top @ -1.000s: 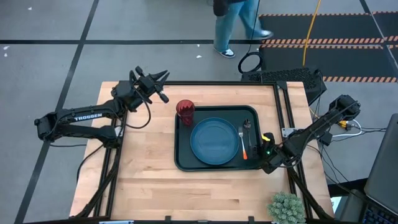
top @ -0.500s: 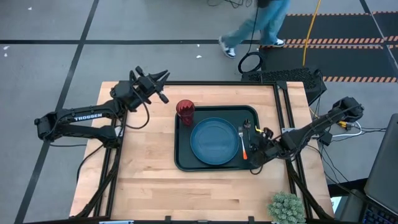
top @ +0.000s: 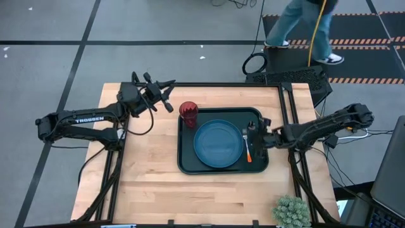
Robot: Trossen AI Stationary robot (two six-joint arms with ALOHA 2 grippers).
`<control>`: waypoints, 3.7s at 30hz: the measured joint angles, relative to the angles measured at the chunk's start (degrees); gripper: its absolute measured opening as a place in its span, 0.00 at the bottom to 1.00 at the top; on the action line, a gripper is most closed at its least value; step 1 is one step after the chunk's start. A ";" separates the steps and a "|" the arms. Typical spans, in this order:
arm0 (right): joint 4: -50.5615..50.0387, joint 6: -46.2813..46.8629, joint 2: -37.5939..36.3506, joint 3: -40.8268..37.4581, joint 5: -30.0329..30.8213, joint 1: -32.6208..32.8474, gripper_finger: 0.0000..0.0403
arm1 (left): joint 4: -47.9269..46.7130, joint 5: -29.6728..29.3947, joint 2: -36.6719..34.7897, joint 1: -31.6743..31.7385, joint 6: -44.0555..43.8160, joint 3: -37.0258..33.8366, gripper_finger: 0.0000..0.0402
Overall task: Pick and place plate/cup/fork/spoon on tray
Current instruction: Put the orange fork to the right of the blue plate on the blue tray, then adjust the black tray
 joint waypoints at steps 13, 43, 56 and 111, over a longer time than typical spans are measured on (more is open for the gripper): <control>14.41 -17.95 1.05 -5.59 -7.30 -11.22 0.23 | 0.58 -0.02 0.00 -0.05 2.81 0.00 0.14; 22.64 -28.07 12.66 -5.65 -5.17 -17.91 0.23 | -3.79 -0.11 -0.01 -0.03 2.65 0.00 0.14; 21.86 -28.06 12.66 -5.63 -5.29 -19.61 0.23 | -3.80 -0.13 0.00 -0.03 2.54 0.00 0.14; -1.38 6.43 -4.15 -5.43 7.76 -28.88 0.23 | -5.59 -0.07 -0.02 -2.27 3.21 0.00 0.14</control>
